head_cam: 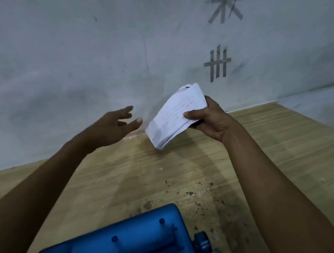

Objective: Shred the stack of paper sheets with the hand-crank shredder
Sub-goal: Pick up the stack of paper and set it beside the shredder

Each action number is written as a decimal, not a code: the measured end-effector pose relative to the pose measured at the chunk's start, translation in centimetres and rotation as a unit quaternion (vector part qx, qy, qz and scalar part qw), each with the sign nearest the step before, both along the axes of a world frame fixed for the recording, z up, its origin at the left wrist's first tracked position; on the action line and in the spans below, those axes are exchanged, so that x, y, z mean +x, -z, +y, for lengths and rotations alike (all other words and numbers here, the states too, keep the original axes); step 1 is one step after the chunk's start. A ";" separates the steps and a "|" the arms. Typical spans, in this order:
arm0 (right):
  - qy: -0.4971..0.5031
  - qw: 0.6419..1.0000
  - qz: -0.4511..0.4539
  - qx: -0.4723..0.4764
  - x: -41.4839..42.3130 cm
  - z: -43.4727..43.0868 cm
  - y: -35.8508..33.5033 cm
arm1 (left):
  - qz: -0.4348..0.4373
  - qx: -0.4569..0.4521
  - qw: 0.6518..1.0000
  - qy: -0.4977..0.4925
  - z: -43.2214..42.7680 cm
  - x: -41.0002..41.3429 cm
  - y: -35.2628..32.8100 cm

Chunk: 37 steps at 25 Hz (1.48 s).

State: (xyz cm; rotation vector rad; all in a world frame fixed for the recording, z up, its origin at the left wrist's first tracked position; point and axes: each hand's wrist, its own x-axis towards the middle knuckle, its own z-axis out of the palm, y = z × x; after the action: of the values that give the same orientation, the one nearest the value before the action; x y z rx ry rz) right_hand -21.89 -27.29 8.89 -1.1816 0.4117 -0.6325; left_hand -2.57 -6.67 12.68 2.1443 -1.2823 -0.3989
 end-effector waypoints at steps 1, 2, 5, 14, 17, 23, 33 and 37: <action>-0.018 1.000 -0.013 -0.017 -0.6 0.6 -1.1 | -0.020 -0.023 1.000 -0.006 0.6 -0.8 -1.7; -0.031 0.999 -0.029 -0.027 -1.3 1.3 -2.1 | -0.031 -0.039 0.999 -0.012 1.1 -1.8 -2.9; -0.057 0.992 -0.104 -0.034 -3.9 3.8 -5.2 | 0.048 -0.064 0.995 -0.060 2.4 -5.1 -5.7; -0.014 0.976 -0.204 -0.068 -19.2 9.5 -10.4 | 0.306 -0.298 0.903 0.037 5.8 -20.5 -9.5; 0.080 0.975 -0.195 -0.070 -25.4 10.4 -8.4 | 0.222 -0.340 0.914 0.016 7.2 -25.6 -7.5; 0.197 0.958 -0.020 -0.207 -34.3 11.0 -2.7 | 0.149 -0.323 0.934 0.027 7.6 -32.7 -0.7; 0.170 0.954 0.114 -0.221 -36.6 11.8 7.3 | 0.155 -0.200 0.967 0.004 9.3 -34.9 10.7; 0.184 0.952 0.104 -0.222 -36.2 12.1 7.2 | 0.145 -0.240 0.960 0.016 9.2 -35.5 10.3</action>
State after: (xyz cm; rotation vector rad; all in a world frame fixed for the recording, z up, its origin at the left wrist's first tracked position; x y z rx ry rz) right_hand -58.07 -15.16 1.71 -1.6274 0.7039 -0.9596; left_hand -38.09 2.54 2.41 1.5953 -1.1112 -0.3559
